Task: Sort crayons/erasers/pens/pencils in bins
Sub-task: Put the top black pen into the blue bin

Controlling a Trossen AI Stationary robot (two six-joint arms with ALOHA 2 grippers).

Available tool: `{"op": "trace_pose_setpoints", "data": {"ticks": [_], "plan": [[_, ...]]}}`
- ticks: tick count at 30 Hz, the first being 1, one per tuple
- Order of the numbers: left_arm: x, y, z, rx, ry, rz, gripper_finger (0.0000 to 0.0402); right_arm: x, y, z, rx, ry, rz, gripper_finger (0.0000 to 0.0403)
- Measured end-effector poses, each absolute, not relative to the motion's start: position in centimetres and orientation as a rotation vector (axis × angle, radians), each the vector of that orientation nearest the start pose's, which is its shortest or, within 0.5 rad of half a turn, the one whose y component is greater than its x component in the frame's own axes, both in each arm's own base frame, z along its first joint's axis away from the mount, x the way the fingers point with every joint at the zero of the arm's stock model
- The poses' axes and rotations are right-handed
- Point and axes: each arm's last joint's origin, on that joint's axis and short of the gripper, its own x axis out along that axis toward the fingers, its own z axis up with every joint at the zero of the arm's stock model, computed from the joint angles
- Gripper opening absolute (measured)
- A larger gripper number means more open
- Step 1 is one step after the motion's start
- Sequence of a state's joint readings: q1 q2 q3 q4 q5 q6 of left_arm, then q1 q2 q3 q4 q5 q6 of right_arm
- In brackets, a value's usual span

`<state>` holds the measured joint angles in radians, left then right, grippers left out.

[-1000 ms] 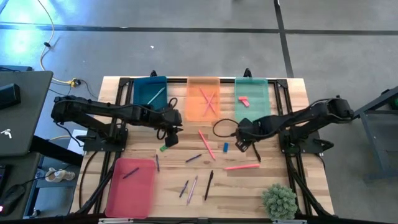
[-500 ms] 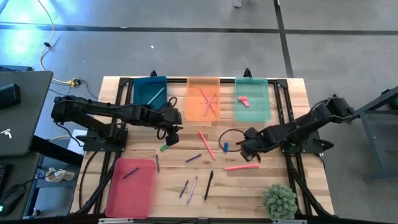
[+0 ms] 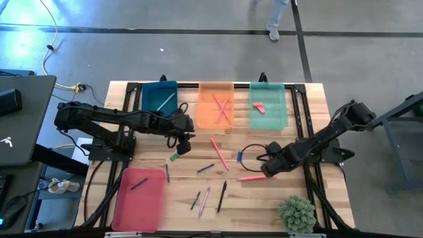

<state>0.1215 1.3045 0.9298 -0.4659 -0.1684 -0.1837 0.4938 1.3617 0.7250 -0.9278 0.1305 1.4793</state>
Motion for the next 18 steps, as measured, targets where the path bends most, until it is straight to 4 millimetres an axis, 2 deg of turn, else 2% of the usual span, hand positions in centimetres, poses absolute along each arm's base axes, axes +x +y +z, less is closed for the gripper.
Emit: {"op": "trace_pose_setpoints", "data": {"ticks": [6,18], "plan": [[26.2,3.7,25.3,-0.152,0.815,0.349,0.0085,16.8,9.1,15.3,0.771,1.363,-0.826,0.0181],[26.4,3.7,25.4,-0.153,0.797,0.347,0.0085,16.6,9.0,13.6,0.829,1.331,-0.764,0.0181]]}}
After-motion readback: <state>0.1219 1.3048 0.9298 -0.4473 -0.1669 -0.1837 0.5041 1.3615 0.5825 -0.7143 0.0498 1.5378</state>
